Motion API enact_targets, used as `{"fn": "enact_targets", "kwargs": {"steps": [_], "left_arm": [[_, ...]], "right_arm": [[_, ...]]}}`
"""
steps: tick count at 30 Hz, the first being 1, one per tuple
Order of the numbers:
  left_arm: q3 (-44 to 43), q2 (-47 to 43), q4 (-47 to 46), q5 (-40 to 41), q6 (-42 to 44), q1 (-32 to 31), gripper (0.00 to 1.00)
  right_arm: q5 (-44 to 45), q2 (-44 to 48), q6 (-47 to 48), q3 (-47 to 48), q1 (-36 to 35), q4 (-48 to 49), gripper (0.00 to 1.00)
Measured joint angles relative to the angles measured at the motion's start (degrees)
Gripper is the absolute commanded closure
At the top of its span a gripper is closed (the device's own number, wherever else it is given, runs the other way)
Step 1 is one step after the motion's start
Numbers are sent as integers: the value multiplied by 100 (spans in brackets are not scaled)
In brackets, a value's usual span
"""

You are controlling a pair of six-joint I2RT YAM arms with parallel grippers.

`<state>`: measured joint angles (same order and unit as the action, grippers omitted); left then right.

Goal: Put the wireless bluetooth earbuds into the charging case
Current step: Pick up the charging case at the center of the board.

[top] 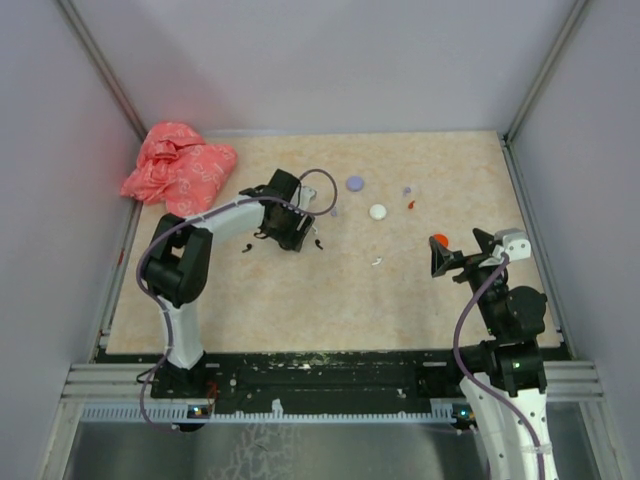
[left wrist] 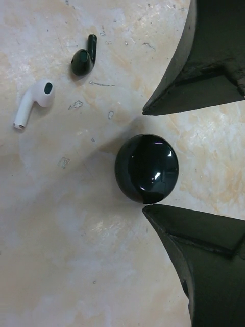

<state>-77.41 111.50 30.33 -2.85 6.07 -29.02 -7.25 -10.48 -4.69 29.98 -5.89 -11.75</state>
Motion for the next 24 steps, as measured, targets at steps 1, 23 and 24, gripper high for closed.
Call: {"fn": "enact_targets", "kwargs": {"steps": [1,23,24], "left_arm": [[-52,46,26,44,15,-28,26],[129,-240,168,581,-4,-310,48],[188,-369,166,570,-28,-310,49]], "right_arm": [[0,0,0,0,0,0,2],[-140,-151,-214,66,0,-33,2],[-201,-249,-260,120,0,-52,2]]}}
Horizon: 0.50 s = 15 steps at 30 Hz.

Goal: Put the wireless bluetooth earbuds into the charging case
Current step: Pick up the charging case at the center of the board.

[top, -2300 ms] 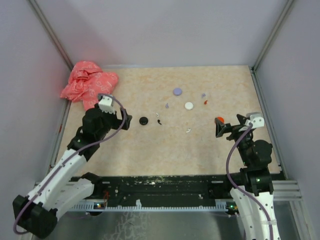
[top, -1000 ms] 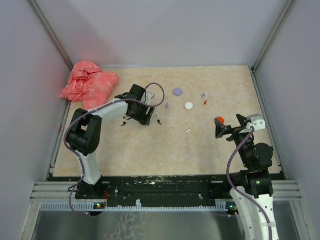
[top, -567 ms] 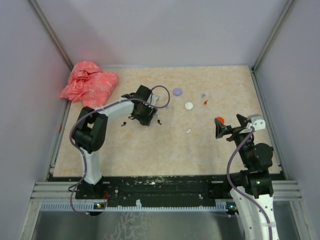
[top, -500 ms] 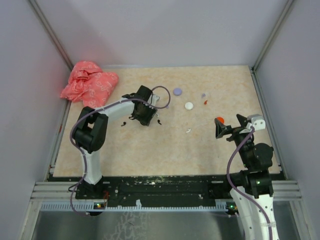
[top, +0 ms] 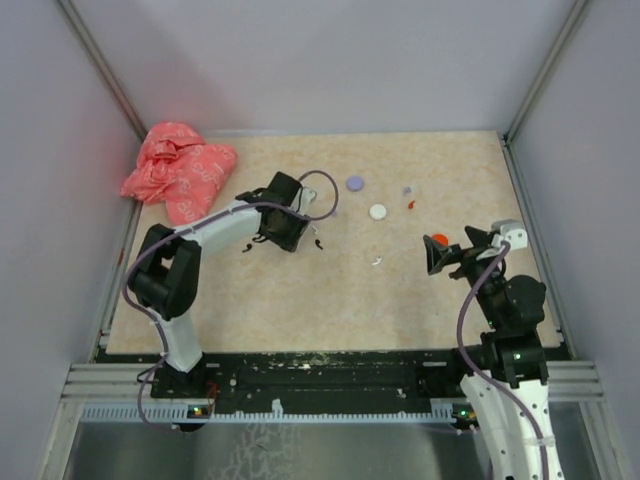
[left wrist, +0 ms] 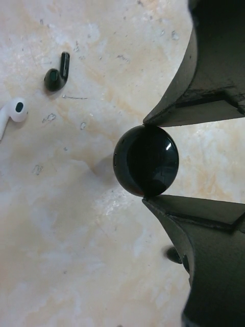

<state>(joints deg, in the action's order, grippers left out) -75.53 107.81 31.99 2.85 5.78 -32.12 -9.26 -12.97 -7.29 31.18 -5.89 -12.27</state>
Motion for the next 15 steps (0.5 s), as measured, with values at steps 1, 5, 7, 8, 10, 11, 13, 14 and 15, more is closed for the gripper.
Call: {"fn": "enact_targets", "kwargs": {"steps": [1,5,7,8,10,11,13,14,15], "left_arm": [[63,-151,-15,-26,-44,0,49],[308,-719,-157,-225,-286,0,49],[487,-1032,-308,-407,-428,0,49],[586,-1178,-385,-494,-498,0,49],[813,-1467,-560,-632,-577,-4,49],[935,-1606,-638,-688,-601,-4,49],[1147,-1864,-721,-774,-588,-28,50],[1215,-1961,-754,-802,-566,-50,50],[1272,-2057,-774,-820,-520,-92,50]], "right_arm": [[-85,-131,-44,76,2,-24,2],[-525,-684,-240,345,0,-76,2],[-675,-927,-422,382,0,-61,2],[-723,-1019,-540,380,0,-74,2],[-809,-1191,-754,376,0,-66,2],[-872,-1255,-846,376,0,-50,2],[-1032,-1416,-1062,376,0,52,2],[-1134,-1528,-1165,376,0,125,2],[-1268,-1679,-1285,382,0,203,2]]}}
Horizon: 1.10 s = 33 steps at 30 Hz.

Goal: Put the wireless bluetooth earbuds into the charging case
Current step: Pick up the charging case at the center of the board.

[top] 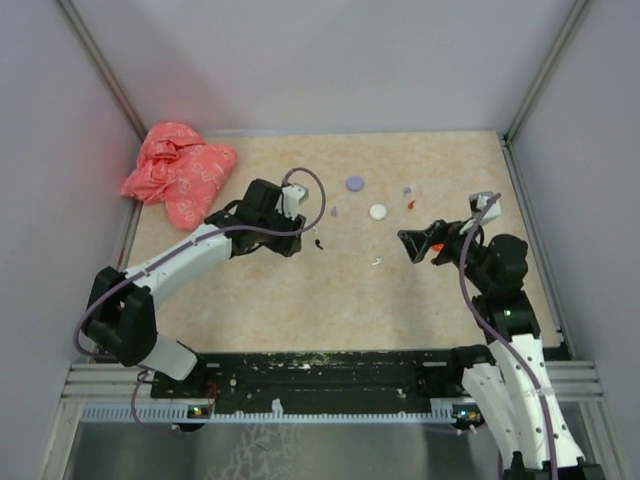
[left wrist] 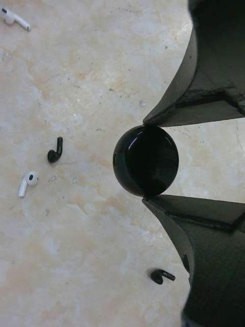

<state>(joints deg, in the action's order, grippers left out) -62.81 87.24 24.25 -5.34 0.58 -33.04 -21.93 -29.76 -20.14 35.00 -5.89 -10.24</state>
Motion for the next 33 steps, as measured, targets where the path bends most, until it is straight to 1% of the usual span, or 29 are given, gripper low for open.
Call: {"fn": "enact_targets", "kwargs": {"steps": [2,6,9,11,15,20,24,28,33], "left_arm": [[74,-192,-39,-17,173,-140,50],[94,-466,-105,0,527,-444,50],[96,-662,-186,90,859,-675,50],[98,-774,-254,168,1106,-817,49],[98,-907,-356,339,1609,-1117,49],[201,-1071,-531,446,2236,-1482,49],[326,-1244,-673,437,2614,-1700,50],[330,-1268,-772,378,2802,-1821,50],[339,-1268,-789,337,2894,-1875,50]], "right_arm": [[-273,-358,-177,42,0,85,2],[-1054,-1325,-540,404,0,109,9],[-1593,-1985,-767,702,-70,107,9],[-1744,-2271,-857,837,-208,76,11],[-1851,-2625,-1058,1027,-748,142,19],[-1849,-3134,-1456,1058,-1318,597,22],[-1751,-3595,-1578,1102,-1755,833,24],[-1718,-3906,-1639,1119,-2052,1075,31],[-1676,-4227,-1714,1130,-2302,1331,35]]}}
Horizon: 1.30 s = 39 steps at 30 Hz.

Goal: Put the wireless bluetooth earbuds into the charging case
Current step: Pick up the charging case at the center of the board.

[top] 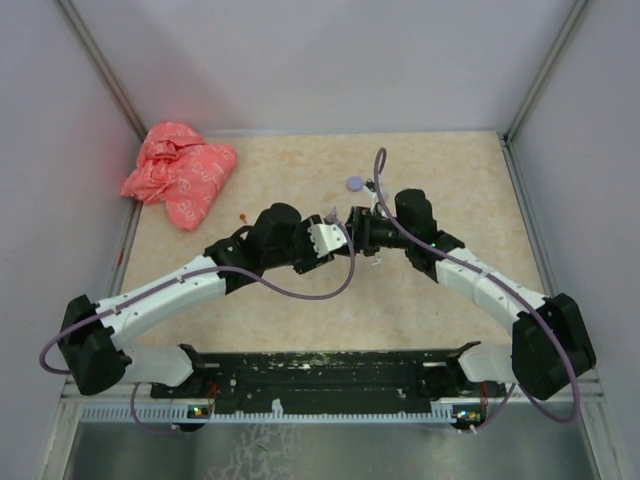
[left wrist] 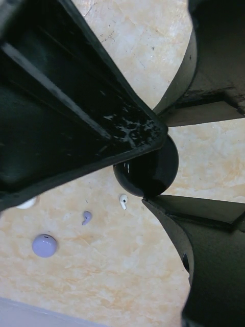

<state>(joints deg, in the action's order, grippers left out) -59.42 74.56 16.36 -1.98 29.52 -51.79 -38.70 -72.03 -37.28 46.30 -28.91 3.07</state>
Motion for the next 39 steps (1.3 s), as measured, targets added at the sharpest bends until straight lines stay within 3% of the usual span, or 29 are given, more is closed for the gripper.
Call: {"fn": "enact_targets", "kwargs": {"steps": [9,16,20,25,33,39], "left_arm": [[2,0,-13,-125,35,-26,46],[13,-26,-37,-26,-28,-24,31],[133,-297,-138,39,-229,-20,22],[286,-835,-271,-109,-632,199,18],[1051,-1899,-901,-1694,-1928,2000,21],[1519,-2068,-1751,-2999,-3250,2780,32]], "right_arm": [[111,-372,-129,0,-175,358,62],[90,-374,-256,0,-184,721,85],[52,-374,-358,-2,-186,1001,89],[-57,-372,-564,-15,-186,1458,92],[-164,-363,-944,-216,-186,2332,93],[-249,-358,-1416,-557,-184,3257,93]]}}
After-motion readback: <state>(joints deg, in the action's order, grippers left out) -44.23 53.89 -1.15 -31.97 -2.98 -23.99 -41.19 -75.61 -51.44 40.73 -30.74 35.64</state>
